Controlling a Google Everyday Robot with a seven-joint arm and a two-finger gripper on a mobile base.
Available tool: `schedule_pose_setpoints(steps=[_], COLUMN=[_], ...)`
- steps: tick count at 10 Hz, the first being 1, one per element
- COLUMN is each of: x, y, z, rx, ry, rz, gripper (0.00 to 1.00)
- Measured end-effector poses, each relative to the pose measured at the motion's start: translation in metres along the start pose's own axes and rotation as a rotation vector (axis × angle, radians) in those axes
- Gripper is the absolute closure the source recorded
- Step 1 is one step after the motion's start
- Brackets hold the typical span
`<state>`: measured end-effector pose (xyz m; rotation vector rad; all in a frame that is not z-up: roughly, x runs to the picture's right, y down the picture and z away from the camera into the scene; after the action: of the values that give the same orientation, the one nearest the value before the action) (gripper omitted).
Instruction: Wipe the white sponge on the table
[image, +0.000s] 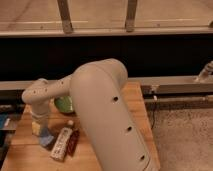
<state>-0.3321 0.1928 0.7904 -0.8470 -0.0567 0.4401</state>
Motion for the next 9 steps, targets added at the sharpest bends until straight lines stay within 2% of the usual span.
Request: schedule_pose_setpoints(steps=[2,5,9], x=[-0.001,-0.011,-0.059], y=[-0.024,-0.054,-0.061], z=[-0.004,-0.012,-0.009], rx=[0.030,0.077,0.091], ry=[-0.014,-0.055,-0.105], rz=[0.020,0.012,-0.075], gripper=[1.00,1.00,1.00])
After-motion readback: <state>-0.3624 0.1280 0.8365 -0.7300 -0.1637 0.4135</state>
